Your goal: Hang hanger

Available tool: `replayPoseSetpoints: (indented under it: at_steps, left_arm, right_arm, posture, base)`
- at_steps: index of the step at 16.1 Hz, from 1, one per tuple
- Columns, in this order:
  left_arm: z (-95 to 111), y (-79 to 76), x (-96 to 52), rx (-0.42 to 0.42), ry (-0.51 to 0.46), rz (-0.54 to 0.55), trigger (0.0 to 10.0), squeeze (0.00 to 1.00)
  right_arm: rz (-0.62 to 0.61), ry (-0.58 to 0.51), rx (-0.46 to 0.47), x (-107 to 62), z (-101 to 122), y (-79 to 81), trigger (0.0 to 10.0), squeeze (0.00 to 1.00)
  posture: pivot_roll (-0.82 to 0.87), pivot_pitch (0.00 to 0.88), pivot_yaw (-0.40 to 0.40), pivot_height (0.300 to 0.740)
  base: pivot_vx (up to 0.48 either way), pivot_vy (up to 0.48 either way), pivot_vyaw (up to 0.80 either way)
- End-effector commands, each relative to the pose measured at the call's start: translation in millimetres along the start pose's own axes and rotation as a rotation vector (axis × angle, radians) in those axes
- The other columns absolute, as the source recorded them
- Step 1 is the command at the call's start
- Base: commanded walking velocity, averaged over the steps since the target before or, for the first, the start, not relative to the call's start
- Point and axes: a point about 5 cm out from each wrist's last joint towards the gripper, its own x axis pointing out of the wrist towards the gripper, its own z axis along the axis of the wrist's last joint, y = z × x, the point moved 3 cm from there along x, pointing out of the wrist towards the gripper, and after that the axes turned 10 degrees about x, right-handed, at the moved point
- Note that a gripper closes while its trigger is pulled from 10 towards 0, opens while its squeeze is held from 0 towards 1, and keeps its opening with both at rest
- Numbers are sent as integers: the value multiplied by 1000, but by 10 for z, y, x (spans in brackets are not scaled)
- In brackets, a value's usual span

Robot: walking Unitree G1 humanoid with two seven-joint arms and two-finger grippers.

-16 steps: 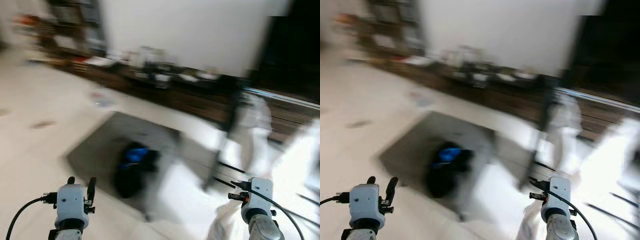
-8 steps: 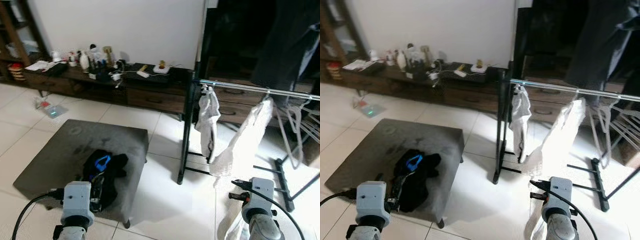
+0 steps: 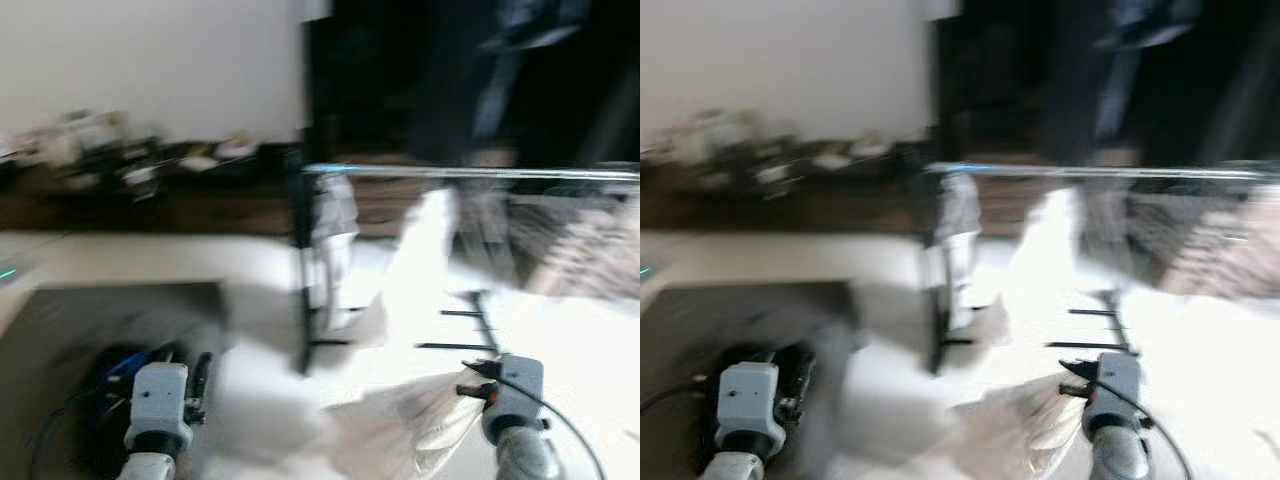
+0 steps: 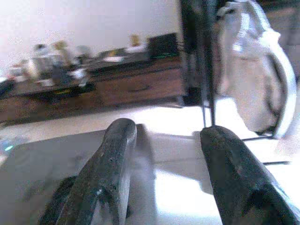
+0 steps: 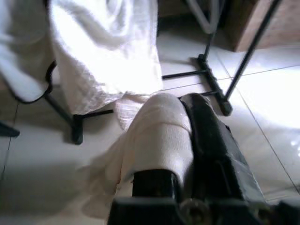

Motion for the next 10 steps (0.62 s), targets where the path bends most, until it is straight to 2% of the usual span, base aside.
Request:
replayPoseSetpoints:
  at_steps: [1,5,7,10]
  left_arm:
    - [-26,-9,-8,4,12,-11,10000,0]
    - [-57,-31,-2,-5,26,-22,10000,0]
    - [-222,-18,8,-61,79,10,10000,0]
    - [-370,5,30,-98,121,49,10000,0]
  right_arm:
    - [0,-17,-1,6,42,-2,10000,0]
    - [12,-24,-17,23,46,20,10000,0]
    - [54,-47,-75,67,60,103,10000,0]
    - [90,-61,-68,138,101,164,10000,0]
  posture:
    - [-26,14,16,740]
    - [-30,0,20,740]
    - [-42,0,20,740]
    - [-54,0,16,740]
  base:
    - [0,0,-800]
    - [0,0,-797]
    - [0,0,0]
    - [0,0,0]
